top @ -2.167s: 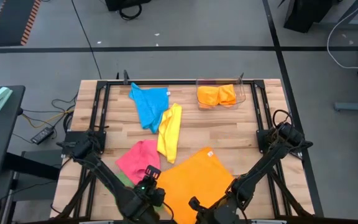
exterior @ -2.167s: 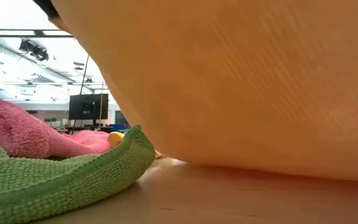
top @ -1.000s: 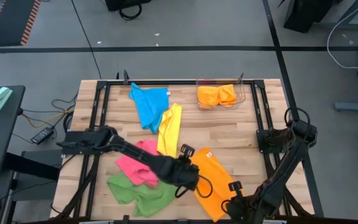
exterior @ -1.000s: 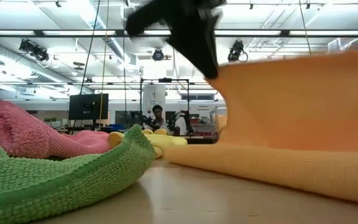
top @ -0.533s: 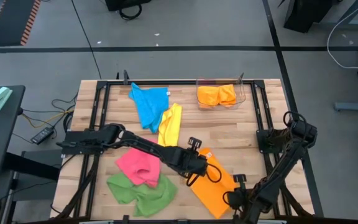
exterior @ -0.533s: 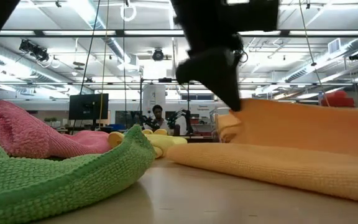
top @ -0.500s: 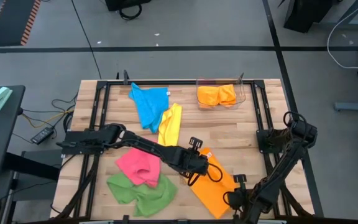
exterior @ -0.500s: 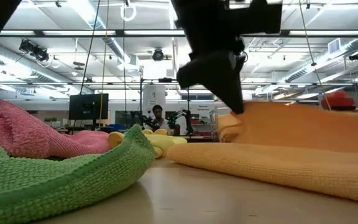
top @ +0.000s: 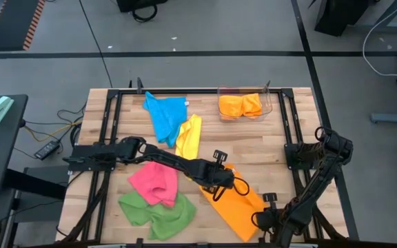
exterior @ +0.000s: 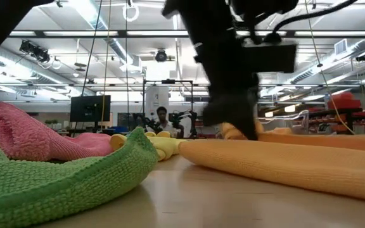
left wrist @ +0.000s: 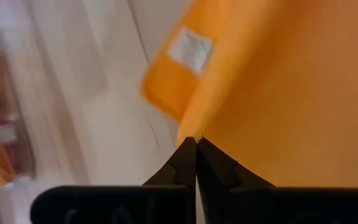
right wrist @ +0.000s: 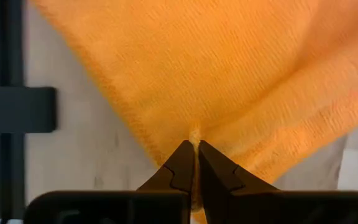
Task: Fold microfiber towels
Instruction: Fold the orange microfiber cloth
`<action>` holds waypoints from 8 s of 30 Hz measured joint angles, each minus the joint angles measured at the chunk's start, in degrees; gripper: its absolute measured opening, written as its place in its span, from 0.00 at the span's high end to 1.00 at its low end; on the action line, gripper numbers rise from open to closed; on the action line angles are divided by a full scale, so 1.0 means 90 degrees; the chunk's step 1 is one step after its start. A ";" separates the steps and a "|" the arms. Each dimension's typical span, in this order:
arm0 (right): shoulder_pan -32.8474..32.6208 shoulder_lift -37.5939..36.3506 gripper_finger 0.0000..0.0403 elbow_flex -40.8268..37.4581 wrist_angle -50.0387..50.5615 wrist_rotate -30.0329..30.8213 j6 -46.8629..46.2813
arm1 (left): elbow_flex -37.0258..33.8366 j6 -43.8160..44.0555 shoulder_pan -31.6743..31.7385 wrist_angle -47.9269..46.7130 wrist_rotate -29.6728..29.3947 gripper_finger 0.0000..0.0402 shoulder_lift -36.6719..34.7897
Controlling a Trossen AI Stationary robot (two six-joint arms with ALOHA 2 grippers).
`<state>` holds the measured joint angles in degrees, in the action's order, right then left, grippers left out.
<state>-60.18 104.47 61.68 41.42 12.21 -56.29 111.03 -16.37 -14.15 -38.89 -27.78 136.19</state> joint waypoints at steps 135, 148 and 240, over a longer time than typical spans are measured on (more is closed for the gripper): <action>-0.0034 -0.0345 0.98 0.1238 0.0568 0.1229 0.0195 | 0.0016 0.1540 -0.2388 0.2126 0.0189 0.38 -0.0036; 0.1127 -0.0347 0.98 0.1432 0.1165 0.0631 0.0351 | 0.0016 0.2918 -0.2510 0.1550 0.0186 0.46 -0.0042; 0.2006 -0.0393 0.97 0.0283 0.0236 0.0255 0.0634 | 0.0011 0.3068 -0.2250 0.4764 0.0278 0.96 0.1091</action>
<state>-42.13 100.93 64.23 43.55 14.51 -50.58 111.13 11.24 -34.41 3.99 -25.28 146.01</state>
